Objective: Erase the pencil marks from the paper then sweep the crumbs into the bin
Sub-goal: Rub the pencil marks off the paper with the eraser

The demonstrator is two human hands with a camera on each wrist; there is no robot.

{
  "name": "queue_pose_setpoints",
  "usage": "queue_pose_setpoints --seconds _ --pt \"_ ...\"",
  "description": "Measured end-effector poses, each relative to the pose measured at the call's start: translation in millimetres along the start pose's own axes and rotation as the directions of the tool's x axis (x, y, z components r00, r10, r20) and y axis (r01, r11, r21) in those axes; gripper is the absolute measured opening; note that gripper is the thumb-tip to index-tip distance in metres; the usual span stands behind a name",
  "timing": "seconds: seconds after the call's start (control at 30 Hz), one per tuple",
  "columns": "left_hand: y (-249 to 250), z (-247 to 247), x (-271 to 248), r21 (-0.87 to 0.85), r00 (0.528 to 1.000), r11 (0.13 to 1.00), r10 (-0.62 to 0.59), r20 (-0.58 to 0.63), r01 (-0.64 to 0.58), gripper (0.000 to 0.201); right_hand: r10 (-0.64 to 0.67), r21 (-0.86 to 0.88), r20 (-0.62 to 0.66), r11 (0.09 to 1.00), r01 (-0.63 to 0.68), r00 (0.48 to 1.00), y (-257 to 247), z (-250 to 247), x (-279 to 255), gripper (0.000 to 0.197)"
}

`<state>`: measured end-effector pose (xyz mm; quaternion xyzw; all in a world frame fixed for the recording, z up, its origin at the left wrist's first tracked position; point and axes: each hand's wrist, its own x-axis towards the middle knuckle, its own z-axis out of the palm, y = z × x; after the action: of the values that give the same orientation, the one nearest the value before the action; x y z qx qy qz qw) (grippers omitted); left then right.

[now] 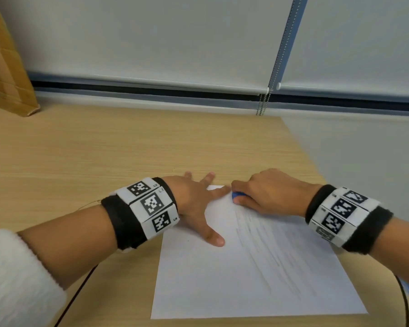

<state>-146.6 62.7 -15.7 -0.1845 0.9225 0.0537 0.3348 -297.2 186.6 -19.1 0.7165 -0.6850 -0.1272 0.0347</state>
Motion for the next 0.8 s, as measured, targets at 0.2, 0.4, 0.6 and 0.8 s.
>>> queue_pose_setpoints --seconds 0.2,0.4,0.6,0.8 --pt "0.8 -0.3 -1.8 -0.004 1.000 1.000 -0.006 0.004 0.006 0.122 0.016 -0.037 0.032 0.999 -0.014 0.999 -0.4 -6.7 -4.2 0.033" --pt "1.5 -0.2 -2.2 0.007 1.000 1.000 -0.008 0.007 0.008 0.121 -0.150 -0.017 -0.066 0.989 0.149 0.987 -14.2 1.1 -17.7 0.034" --pt "0.9 0.1 -1.2 0.008 1.000 1.000 -0.001 0.002 0.001 0.122 -0.035 0.022 -0.051 0.999 0.036 0.998 -10.8 2.2 -12.1 0.032" --pt "0.2 0.3 -1.6 -0.016 1.000 1.000 -0.003 0.001 0.003 0.122 0.125 0.028 0.011 0.992 -0.125 0.992 2.3 -0.1 -11.9 0.035"
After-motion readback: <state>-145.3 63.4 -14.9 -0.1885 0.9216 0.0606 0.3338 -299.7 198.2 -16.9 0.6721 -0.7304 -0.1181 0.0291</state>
